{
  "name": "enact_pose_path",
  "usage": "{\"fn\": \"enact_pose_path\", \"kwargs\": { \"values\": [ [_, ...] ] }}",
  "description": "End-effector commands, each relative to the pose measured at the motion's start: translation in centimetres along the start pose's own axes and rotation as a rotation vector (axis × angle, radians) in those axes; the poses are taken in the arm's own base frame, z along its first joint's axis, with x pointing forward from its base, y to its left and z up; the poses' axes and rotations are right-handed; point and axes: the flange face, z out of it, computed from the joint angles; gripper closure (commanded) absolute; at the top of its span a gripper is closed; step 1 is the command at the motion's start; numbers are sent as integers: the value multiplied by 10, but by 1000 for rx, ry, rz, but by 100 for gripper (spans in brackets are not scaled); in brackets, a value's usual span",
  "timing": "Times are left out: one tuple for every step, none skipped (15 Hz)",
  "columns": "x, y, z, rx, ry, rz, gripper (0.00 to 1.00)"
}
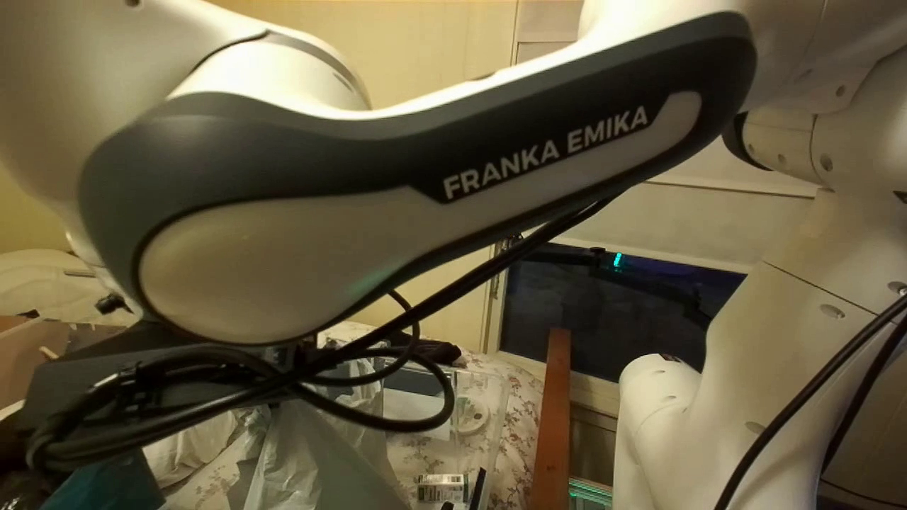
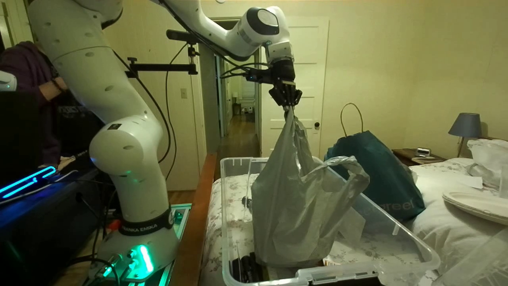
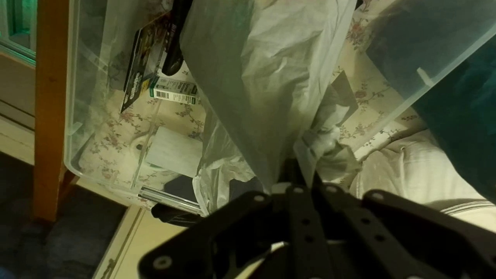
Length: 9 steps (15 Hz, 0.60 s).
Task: Move the plastic bag to the left.
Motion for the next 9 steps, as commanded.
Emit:
{"fn": "enact_pose_path", "kwargs": {
  "values": [
    [3, 14, 2, -51, 44, 16, 100],
    [1, 18, 12, -82, 40, 4, 100],
    [-2, 22, 23, -114, 10, -13, 100],
    [-7, 25, 35, -128, -32, -44, 100],
    [-11, 26, 45, -138, -68, -63, 100],
    [-15, 26, 58, -152, -90, -76, 100],
    [-16, 26, 68, -162, -119, -82, 100],
    [-17, 28, 74, -170, -140, -93, 74],
    [-14, 30, 79, -175, -147, -83, 73]
  ]
}}
